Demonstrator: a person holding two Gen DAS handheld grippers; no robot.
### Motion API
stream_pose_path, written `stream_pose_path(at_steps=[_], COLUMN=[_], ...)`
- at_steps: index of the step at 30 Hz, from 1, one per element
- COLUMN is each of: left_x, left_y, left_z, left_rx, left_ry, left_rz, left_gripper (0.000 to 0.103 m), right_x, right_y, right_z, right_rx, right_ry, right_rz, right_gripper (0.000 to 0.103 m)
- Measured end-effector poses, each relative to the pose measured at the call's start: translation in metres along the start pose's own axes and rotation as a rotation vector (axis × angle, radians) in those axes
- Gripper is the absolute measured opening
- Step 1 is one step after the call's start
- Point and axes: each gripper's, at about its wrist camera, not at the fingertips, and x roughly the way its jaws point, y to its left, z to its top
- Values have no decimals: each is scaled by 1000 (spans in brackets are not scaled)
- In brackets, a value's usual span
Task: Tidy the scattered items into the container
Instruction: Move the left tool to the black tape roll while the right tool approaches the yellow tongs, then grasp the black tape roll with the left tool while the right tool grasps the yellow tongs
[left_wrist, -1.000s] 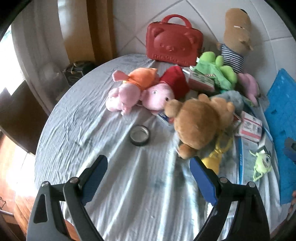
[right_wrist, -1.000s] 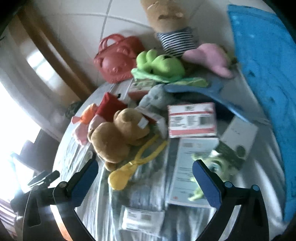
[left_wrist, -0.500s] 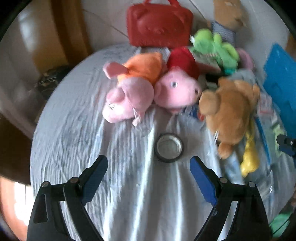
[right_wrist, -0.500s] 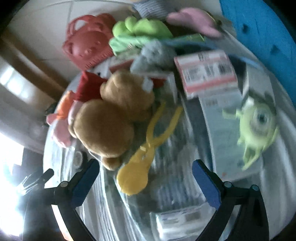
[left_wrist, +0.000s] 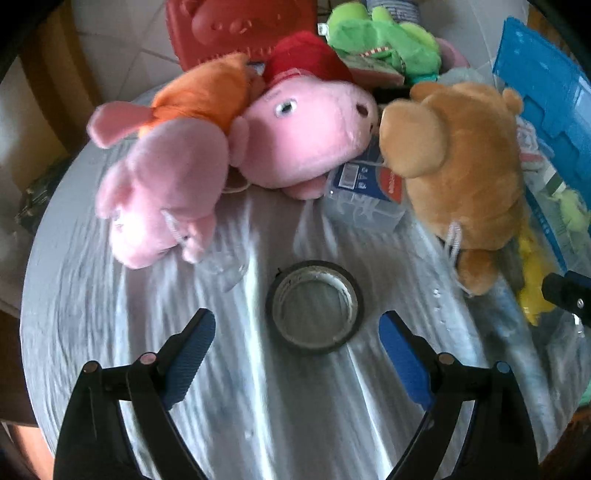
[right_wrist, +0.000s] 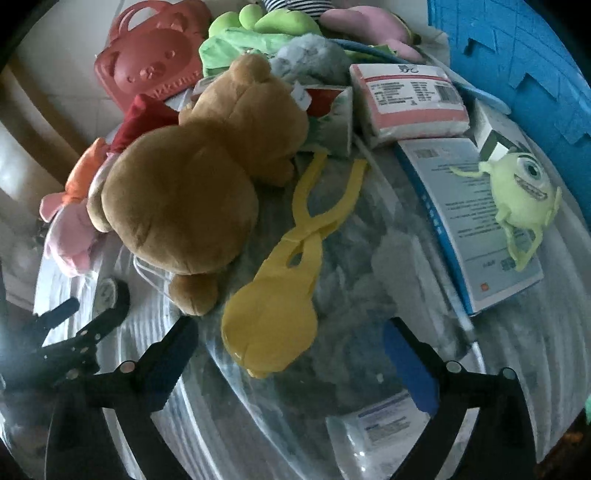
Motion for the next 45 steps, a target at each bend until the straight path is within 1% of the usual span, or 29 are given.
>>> stream_pose_path(at_steps=[2, 5, 6, 7, 8, 9, 10, 11, 12, 13, 17, 19, 21, 22, 25, 28, 30, 33, 36, 37, 39, 41, 45], left_x=[10, 13, 13, 11, 9, 7, 5, 4, 4, 3, 2, 0, -3, -7, -27, -45, -55, -58, -65, -66, -60, -61, -62], left_y=[-2, 0, 2, 2, 2, 1, 1, 1, 2, 3, 4, 6, 9, 11, 17, 21, 24, 29, 33, 35, 24, 19, 5], left_z=[1, 2, 2, 2, 2, 3, 3, 4, 5, 6, 8, 9, 9, 9, 13, 21, 24, 18, 21, 23, 17, 16, 16], left_rx=[10, -5, -9, -3, 9, 21, 29, 32, 30, 27, 23, 28, 32, 33, 20, 2, -6, -27, -31, -25, -10, 23, 87], left_ry=[-6, -35, -37, -40, -43, -47, -47, -43, -40, -41, -48, -49, -46, -55, -93, -105, -107, -108, -116, -117, -115, -117, -100], left_rz=[11, -15, -35, -50, -59, -68, -74, -78, -81, -83, -87, -95, -107, -104, -104, -110, -95, -97, -87, -86, -75, -54, 10], left_gripper=[91, 91, 85, 82, 72, 63, 59, 57, 57, 57, 58, 57, 56, 56, 56, 56, 56, 56, 56, 56, 56, 56, 57], right_x=[6, 14, 16, 19, 21, 24, 24, 25, 25, 25, 25, 24, 22, 20, 10, -11, -24, -51, -52, -55, -52, -53, -54], right_y=[2, 2, 2, 1, -1, -2, -1, -1, -1, -1, -1, -1, 0, -1, -6, -9, -11, -18, -17, -18, -16, -14, -9], right_z=[-2, -4, -4, -5, -6, -7, -7, -7, -7, -5, 2, 3, 4, 4, 6, 11, 14, 22, 17, 19, 6, 3, -3], right_rx=[3, 11, 14, 20, 26, 30, 27, 22, 17, 20, 23, 13, -5, -12, -11, -11, -12, -15, -12, -13, -17, -22, -33], right_ry=[-22, -44, -49, -50, -50, -49, -50, -53, -55, -55, -59, -64, -65, -64, -63, -90, -107, -127, -139, -140, -137, -138, -140], right_rz=[-17, -34, -38, -38, -38, -36, -39, -44, -48, -48, -63, -71, -74, -66, -47, -31, -22, -6, 3, 6, 6, 6, 10], right_gripper=[101, 101, 101, 101, 101, 98, 84, 75, 71, 70, 72, 71, 57, 53, 53, 52, 52, 52, 52, 52, 52, 52, 52])
